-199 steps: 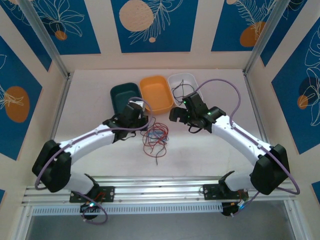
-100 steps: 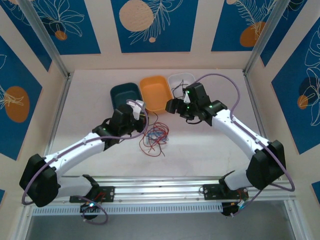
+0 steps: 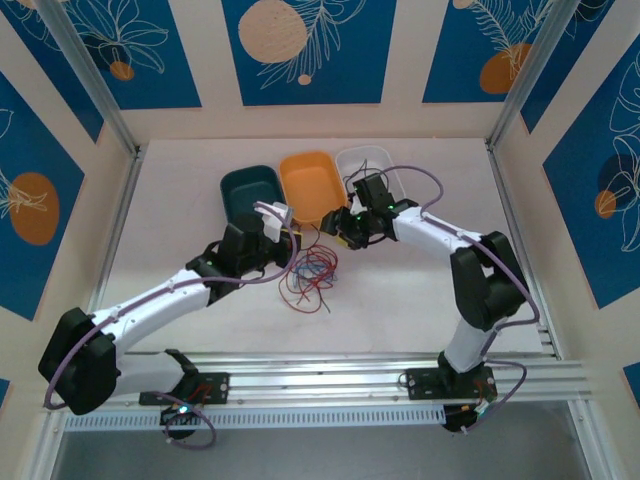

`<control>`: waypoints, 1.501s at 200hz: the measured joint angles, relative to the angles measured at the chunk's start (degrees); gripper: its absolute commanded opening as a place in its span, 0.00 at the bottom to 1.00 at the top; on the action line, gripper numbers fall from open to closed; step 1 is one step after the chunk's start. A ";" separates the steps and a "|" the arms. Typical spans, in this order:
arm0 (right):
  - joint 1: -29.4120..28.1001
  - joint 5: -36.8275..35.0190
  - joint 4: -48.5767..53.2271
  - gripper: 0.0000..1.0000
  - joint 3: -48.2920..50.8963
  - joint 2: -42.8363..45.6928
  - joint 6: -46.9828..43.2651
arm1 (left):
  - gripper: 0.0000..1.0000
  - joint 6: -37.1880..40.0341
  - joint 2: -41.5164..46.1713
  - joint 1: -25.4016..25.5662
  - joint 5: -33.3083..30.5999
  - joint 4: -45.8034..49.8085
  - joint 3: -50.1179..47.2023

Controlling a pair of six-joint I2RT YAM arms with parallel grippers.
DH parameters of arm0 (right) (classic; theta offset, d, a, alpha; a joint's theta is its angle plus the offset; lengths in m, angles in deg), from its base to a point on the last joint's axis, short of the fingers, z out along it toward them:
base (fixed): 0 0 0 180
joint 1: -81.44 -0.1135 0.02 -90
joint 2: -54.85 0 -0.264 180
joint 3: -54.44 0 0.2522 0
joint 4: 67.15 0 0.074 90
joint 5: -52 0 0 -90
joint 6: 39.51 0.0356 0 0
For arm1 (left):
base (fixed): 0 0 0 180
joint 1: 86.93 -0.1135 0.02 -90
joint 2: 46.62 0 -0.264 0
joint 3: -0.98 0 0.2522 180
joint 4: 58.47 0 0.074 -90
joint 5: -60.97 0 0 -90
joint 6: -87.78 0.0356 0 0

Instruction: Untangle the cables

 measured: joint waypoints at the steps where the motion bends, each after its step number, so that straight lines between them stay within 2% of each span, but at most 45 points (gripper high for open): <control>1: -0.02 0.02 -0.07 0.52 0.00 -0.09 0.02 | 0.00 0.00 0.00 0.00 0.02 -0.02 0.00; 63: -2.45 2.97 -4.55 0.44 -0.85 -4.61 2.47 | 0.00 -0.50 -0.02 0.00 0.52 -1.36 -0.15; 79: -2.97 3.85 -5.92 0.34 -1.18 -5.42 2.97 | 0.00 -0.90 -0.02 0.00 0.92 -1.62 -0.20; 111: -3.50 4.76 -6.97 0.08 -1.27 -5.88 3.67 | 0.00 -1.09 -0.02 0.00 1.27 -1.73 -0.26; 132: -3.50 3.98 -6.05 0.02 -1.29 -5.20 3.50 | 0.02 -1.11 -0.04 0.00 1.29 -1.68 -0.50; 170: -3.52 -1.09 0.33 0.01 -1.29 1.55 0.70 | 0.07 -1.55 -0.48 0.00 1.25 -1.42 -1.66; 205: -4.02 -9.33 8.37 0.00 -2.75 10.78 -3.23 | 0.07 -2.64 -2.40 0.00 1.22 -1.07 -2.29; 245: -5.05 -18.67 16.22 0.00 -6.86 16.61 -7.56 | 0.11 -3.76 -6.16 0.00 1.27 -1.07 -2.29; 266: -5.57 -22.88 20.00 0.00 -9.35 18.80 -9.99 | 0.15 -4.35 -7.67 0.00 1.29 -1.09 -2.29; 300: -5.92 -27.61 24.00 0.00 -13.03 23.17 -13.99 | 0.29 -5.44 -9.79 0.02 1.57 -1.14 -2.29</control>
